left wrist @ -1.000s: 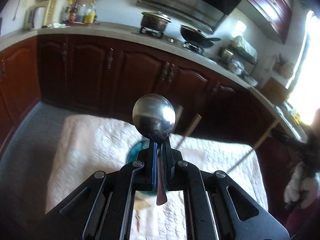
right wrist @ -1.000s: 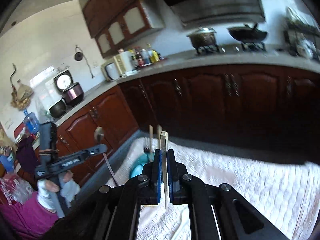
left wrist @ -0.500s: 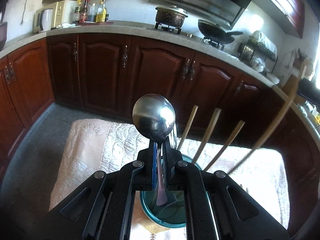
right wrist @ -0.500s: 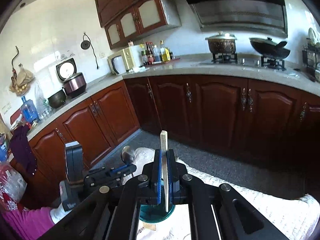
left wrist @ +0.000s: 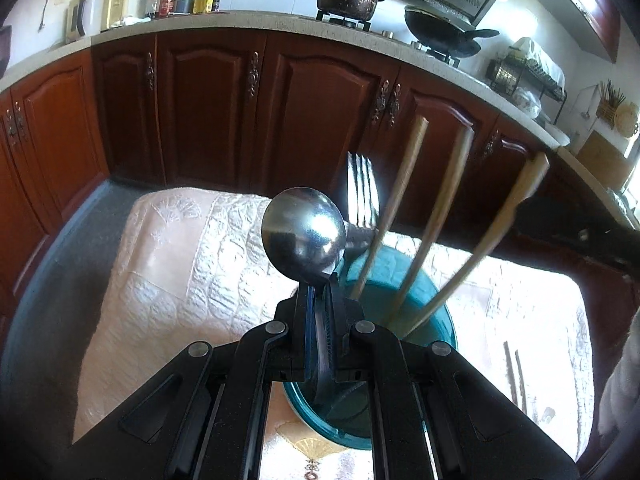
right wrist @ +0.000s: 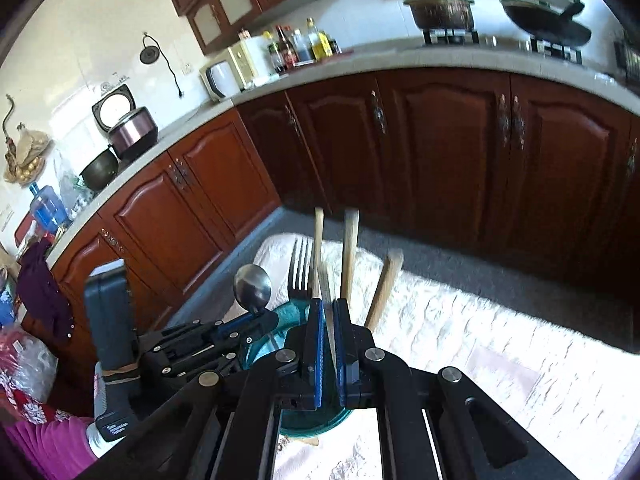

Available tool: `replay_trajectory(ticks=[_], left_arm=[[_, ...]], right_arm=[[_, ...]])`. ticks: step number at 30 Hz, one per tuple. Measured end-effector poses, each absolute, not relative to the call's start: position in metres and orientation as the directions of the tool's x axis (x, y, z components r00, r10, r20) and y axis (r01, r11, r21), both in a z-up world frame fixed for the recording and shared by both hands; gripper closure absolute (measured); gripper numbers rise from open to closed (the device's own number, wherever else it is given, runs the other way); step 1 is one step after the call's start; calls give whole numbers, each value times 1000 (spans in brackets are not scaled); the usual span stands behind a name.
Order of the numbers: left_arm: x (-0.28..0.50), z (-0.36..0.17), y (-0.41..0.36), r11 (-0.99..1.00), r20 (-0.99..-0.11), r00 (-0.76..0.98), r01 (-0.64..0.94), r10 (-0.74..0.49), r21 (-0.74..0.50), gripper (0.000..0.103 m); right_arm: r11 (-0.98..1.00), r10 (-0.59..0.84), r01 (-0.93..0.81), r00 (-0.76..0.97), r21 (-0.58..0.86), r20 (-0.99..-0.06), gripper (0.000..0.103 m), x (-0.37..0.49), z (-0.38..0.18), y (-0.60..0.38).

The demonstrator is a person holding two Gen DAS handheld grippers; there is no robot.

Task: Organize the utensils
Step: 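Lower the spoon and chopstick into the holder and open both tools, then withdraw both tools from the holder toward the remaining utensils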

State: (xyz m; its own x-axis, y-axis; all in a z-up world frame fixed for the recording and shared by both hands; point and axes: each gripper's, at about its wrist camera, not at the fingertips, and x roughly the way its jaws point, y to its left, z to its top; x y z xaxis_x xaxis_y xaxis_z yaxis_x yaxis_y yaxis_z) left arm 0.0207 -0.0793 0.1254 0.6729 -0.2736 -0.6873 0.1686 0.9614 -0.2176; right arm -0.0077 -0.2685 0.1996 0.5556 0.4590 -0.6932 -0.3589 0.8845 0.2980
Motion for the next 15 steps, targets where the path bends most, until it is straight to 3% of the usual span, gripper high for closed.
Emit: replay_trajectory(ticks=[4, 6, 9, 15], left_arm=[[18, 120, -82, 962, -695, 665, 174, -274, -212, 99], [17, 119, -82, 961, -695, 664, 176, -275, -213, 99], [16, 119, -81, 959, -695, 660, 177, -284, -223, 98], [9, 125, -78, 954, -686, 663, 184, -300, -238, 84]], right_arm=[[885, 462, -335, 546, 324, -699, 96, -5, 191, -275], [886, 461, -324, 546, 332, -699, 83, -8, 191, -278], [879, 476, -314, 555, 358, -682, 77, -19, 194, -287], [888, 460, -269, 569, 374, -682, 71, -42, 190, -300]])
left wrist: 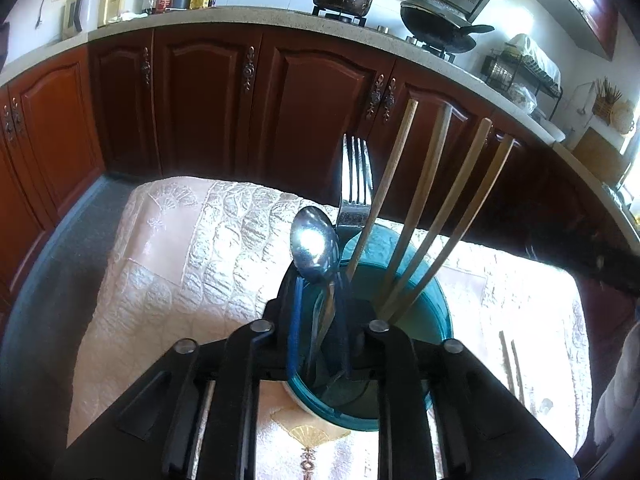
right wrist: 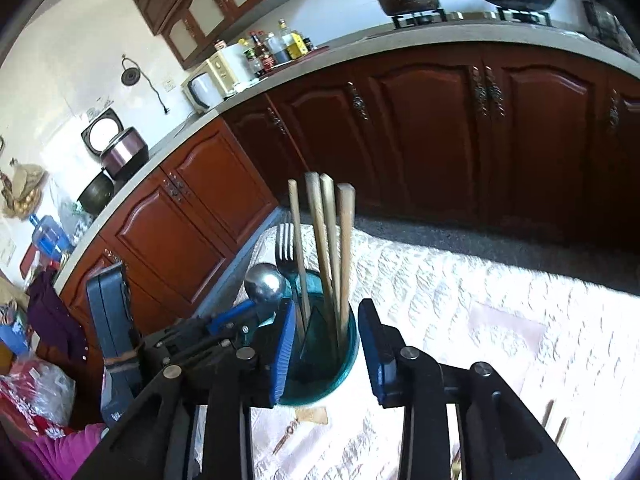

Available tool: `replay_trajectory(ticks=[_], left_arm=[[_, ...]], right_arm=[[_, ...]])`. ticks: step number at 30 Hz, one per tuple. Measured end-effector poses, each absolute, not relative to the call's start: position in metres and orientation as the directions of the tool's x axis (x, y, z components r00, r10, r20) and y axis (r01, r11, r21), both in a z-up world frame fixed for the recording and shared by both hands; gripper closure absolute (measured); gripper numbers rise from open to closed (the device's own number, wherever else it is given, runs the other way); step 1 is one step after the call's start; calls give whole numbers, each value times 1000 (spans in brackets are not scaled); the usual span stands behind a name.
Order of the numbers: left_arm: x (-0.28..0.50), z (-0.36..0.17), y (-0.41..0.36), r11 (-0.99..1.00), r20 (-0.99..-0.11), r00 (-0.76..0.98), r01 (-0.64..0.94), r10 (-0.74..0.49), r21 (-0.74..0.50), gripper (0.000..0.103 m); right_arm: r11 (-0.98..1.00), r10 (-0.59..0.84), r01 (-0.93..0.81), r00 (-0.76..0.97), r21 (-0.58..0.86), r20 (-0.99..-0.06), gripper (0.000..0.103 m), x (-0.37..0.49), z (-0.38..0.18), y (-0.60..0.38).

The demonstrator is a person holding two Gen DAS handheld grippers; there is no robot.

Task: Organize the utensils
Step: 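Withdraw both tools from the holder toward the remaining utensils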

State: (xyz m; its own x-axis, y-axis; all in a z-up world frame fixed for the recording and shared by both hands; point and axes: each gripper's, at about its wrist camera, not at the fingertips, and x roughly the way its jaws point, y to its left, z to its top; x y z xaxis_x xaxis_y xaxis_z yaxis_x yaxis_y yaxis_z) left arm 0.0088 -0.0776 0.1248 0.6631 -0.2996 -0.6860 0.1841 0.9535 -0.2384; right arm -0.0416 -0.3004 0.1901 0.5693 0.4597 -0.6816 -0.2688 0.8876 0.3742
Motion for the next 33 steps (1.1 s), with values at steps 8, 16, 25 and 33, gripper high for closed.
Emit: replay_trajectory(ticks=[8, 16, 25, 33], left_arm=[[-11, 139, -75, 954, -667, 682, 190, -299, -233, 70], [-39, 151, -82, 959, -651, 704, 209, -284, -193, 58], [-69, 157, -90, 955, -638, 711, 238, -296, -179, 51], [-90, 152, -102, 945, -658, 680, 266, -324, -191, 42]], right_arm=[[912, 409, -230, 580, 340, -704, 69, -76, 176, -309], [918, 394, -218, 590, 331, -705, 64, -100, 173, -305], [938, 338, -169, 635, 302, -694, 60, -130, 176, -321], [953, 283, -102, 643, 286, -712, 52, -159, 170, -357]])
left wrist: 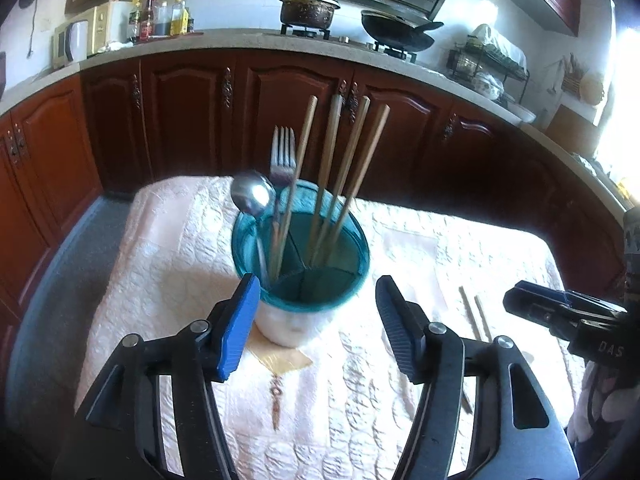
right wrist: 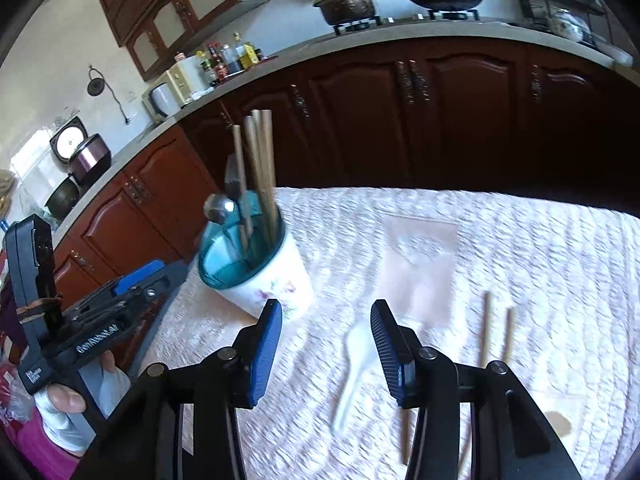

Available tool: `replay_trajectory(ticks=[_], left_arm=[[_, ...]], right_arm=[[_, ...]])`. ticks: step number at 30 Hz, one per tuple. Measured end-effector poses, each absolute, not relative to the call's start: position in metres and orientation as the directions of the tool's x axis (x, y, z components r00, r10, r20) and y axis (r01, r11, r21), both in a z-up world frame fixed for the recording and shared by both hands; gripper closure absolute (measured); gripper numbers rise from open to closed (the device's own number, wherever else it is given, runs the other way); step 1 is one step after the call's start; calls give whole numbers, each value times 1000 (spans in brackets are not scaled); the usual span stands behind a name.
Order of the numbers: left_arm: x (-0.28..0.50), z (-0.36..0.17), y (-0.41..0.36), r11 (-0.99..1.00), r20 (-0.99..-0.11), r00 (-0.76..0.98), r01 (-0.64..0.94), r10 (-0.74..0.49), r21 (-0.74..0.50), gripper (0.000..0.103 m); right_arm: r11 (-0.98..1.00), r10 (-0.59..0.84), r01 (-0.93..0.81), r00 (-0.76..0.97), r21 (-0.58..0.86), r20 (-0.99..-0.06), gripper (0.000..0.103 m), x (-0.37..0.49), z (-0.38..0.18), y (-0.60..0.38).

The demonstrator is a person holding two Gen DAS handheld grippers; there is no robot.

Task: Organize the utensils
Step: 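Withdraw both tools from the holder toward the remaining utensils, then grasp the white ceramic spoon with the left tool while the right tool grasps a chopstick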

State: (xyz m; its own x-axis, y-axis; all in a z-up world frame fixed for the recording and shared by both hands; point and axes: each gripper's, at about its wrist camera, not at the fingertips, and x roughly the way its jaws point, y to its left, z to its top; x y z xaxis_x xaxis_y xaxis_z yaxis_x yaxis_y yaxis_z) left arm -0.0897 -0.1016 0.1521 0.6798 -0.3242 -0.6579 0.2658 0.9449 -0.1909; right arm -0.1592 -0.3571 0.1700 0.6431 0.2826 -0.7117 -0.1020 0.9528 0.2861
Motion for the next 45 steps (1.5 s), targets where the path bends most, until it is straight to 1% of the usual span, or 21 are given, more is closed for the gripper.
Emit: replay_trajectory(ticks=[2, 4, 9, 14, 15, 16, 17, 20, 27, 31, 35, 38, 45], left_arm=[[-93, 150, -104, 942, -664, 670, 274, -333, -196, 39], [-97, 146, -106, 935, -671, 653, 282, -350, -213, 36], [-101, 130, -118, 921, -709, 592, 301, -384, -247, 36], [-106, 114, -137, 908, -737, 543, 341, -402, -243, 36], [-106, 111, -140, 906, -742, 535, 347, -403, -242, 36], [-106, 107, -145, 905, -750, 525, 353, -403, -239, 36], [-106, 104, -148, 904, -755, 517, 356, -402, -238, 36], [-102, 92, -158, 900, -775, 486, 365, -403, -239, 36], [-86, 68, -183, 899, -809, 440, 373, -389, -229, 36], [-69, 52, -194, 901, -828, 408, 358, -386, -244, 36], [-51, 31, -206, 905, -853, 360, 336, -379, -260, 37], [-41, 21, -212, 908, -861, 341, 319, -378, -273, 37], [-27, 14, -229, 912, -864, 354, 332, -358, -242, 37]], right_arm=[[956, 264, -75, 641, 284, -720, 49, -168, 165, -371], [959, 238, -35, 633, 280, -736, 49, -176, 156, -387], [961, 192, 46, 601, 273, -776, 49, -188, 128, -420], [959, 146, 125, 552, 254, -821, 49, -189, 91, -448], [961, 136, 130, 544, 243, -828, 51, -187, 87, -450], [962, 132, 131, 541, 238, -831, 54, -185, 83, -453], [961, 140, 128, 540, 246, -830, 61, -181, 80, -455], [959, 169, 106, 535, 264, -828, 64, -166, 76, -455], [968, 169, 76, 507, 239, -845, 64, -115, 64, -455], [965, 183, 79, 480, 249, -858, 64, -93, 50, -461], [965, 189, 75, 456, 250, -870, 64, -79, 38, -464], [959, 211, 70, 464, 273, -861, 64, -72, 35, -468], [959, 233, 40, 459, 282, -858, 64, -58, 33, -472]])
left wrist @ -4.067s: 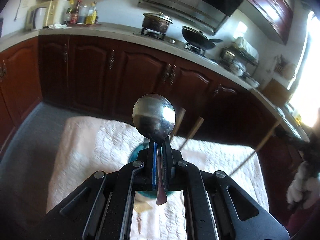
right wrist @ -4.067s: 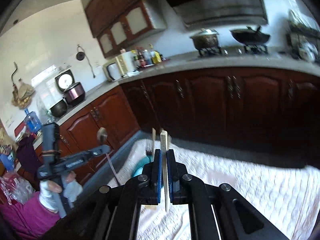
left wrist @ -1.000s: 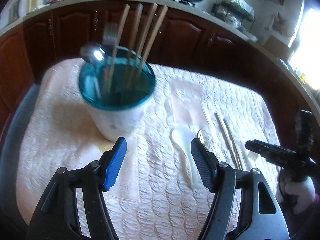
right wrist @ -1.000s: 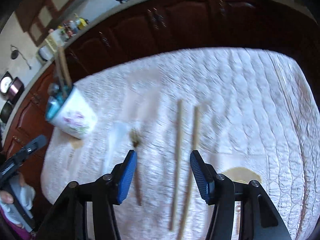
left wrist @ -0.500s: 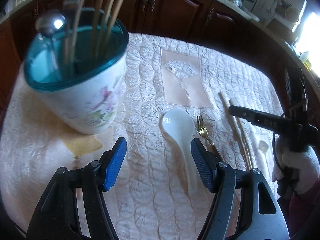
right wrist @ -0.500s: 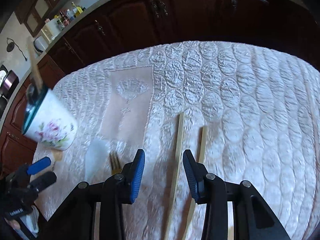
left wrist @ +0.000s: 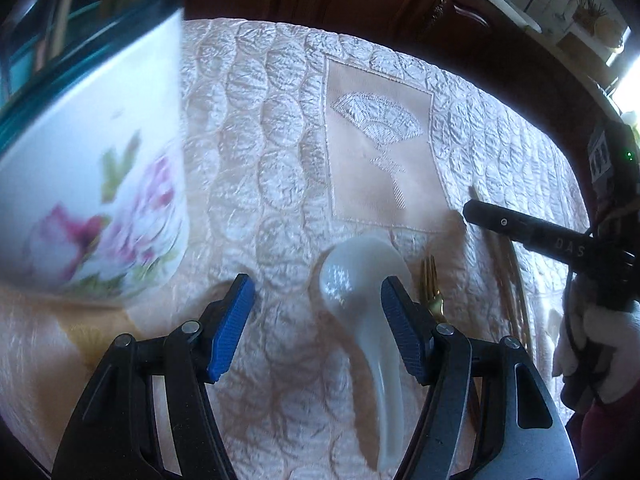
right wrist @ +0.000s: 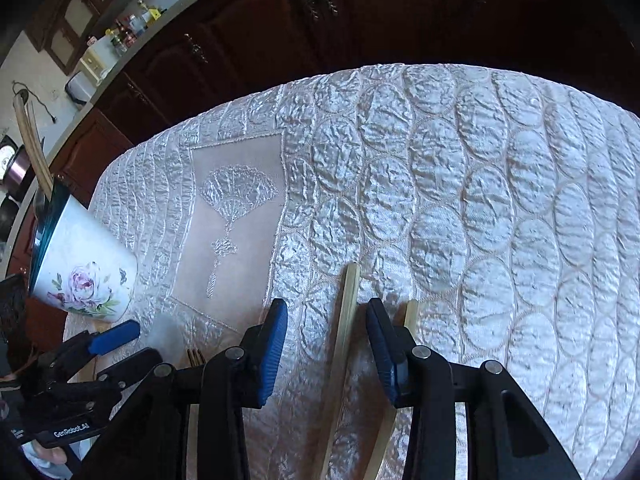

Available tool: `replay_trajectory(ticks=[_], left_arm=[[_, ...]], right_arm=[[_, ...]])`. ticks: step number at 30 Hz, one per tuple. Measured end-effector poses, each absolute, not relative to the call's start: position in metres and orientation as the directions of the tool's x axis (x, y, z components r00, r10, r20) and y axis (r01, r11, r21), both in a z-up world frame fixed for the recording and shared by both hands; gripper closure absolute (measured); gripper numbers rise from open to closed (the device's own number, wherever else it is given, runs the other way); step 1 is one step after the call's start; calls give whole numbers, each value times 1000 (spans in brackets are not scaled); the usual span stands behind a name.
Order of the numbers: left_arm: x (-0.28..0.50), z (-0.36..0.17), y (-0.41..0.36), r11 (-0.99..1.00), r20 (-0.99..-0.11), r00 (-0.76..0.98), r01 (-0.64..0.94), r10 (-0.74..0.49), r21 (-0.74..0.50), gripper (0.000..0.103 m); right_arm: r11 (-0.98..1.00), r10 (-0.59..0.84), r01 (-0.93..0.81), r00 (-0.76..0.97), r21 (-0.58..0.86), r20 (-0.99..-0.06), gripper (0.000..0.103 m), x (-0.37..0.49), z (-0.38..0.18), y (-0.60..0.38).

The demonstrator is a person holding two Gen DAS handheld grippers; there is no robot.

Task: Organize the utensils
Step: 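Grasp the white ceramic spoon with the left tool while the right tool grasps a chopstick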

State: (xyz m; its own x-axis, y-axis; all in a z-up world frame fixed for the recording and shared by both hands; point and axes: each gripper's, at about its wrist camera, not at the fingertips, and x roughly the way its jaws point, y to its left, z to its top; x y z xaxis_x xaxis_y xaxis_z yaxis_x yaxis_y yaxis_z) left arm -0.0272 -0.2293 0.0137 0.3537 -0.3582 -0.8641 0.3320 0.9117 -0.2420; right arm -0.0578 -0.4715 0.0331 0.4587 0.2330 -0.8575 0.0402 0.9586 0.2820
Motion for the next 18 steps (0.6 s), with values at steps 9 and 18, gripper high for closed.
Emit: replay_trajectory(ticks=[9, 18], left_arm=[[-21, 12, -246, 893, -870, 340, 397, -356, -210, 91], [-43, 36, -219, 857, -841, 297, 405, -452, -318, 100]], right_arm=[[965, 204, 54, 464, 257, -862, 95, -55, 31, -473], [926, 331, 1, 481, 378, -812, 98, -88, 50, -462]])
